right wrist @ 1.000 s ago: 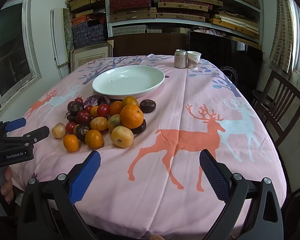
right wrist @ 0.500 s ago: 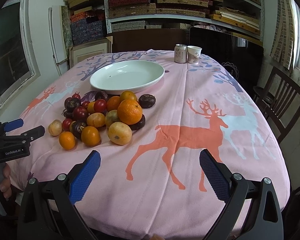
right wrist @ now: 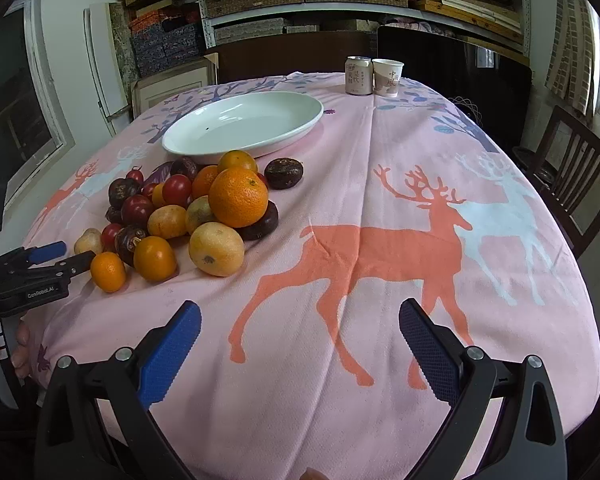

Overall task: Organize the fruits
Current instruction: 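Grasp a pale pepino with the left gripper while the right gripper grasps another pepino, then carry both pepinos onto the white plate and open both grippers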

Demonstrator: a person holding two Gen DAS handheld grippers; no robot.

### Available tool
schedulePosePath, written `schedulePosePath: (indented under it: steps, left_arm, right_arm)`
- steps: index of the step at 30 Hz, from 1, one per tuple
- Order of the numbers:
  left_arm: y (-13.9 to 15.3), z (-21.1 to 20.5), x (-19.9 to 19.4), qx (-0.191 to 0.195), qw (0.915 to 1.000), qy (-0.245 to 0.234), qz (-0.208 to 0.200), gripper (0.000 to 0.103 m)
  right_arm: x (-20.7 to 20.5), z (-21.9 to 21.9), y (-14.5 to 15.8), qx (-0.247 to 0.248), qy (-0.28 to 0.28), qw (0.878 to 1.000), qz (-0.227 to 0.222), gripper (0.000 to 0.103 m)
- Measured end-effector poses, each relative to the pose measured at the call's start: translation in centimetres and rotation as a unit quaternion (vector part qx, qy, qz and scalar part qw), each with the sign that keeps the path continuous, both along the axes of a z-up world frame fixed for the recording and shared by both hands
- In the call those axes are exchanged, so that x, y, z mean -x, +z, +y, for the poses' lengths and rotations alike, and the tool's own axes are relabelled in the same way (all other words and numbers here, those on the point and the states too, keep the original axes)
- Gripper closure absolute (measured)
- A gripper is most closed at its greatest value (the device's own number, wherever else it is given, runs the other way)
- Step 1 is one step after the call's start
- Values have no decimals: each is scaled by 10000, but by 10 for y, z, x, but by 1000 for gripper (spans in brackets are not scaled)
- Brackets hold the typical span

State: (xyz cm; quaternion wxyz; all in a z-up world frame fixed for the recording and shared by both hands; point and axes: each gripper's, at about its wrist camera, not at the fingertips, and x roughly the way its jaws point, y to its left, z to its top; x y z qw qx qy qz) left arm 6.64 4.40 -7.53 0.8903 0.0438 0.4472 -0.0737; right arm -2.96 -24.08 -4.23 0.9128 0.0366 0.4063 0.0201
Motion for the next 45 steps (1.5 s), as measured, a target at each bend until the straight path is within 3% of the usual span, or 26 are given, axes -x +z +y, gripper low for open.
schedulePosePath:
  steps: [2, 4, 8, 12, 17, 20, 25, 31, 37, 42, 45]
  left_arm:
    - [-2, -1, -1, 72, 9999, -59, -68, 47]
    - [-2, -2, -2, 221, 9995, -171, -128, 64]
    - [-4, 5, -5, 660, 9973, -217, -248, 65]
    - [0, 15, -5, 968, 9947, -62, -345, 65]
    - [0, 11, -1, 927, 9949, -91, -394, 65]
    - [0, 12, -1, 985, 9944, -81, -368, 65]
    - [-1, 13, -1, 1003, 9943, -113, -353, 65]
    - [1, 16, 2, 1085, 9931, -112, -432, 65]
    - [6, 19, 5, 1145, 9921, -88, -503, 65]
    - [40, 10, 2, 1036, 9908, -261, -832, 65]
    - [63, -5, -16, 934, 9898, -442, -982, 65]
  right_arm:
    - [-3, -1, -2, -19, -7, 10000, 41, 4]
    - [-6, -1, -5, -34, 11, 10000, 91, 4]
    - [-11, 5, -11, -48, 189, 9996, 198, 4]
    - [-15, 20, -11, -44, 555, 9983, 153, 12]
    - [-31, 41, -11, -79, 838, 9964, 129, 21]
    - [-44, 48, -13, -30, 813, 9966, 130, 31]
    - [-62, 53, -21, -220, 843, 9957, 325, 61]
    - [-51, 52, -15, -236, 902, 9956, 95, 61]
    - [-37, 26, 4, -824, 955, 9920, -23, 61]
    - [-43, 7, 38, -876, 851, 9911, -539, 61]
    - [-69, -2, 53, -944, 763, 9905, -641, 61]
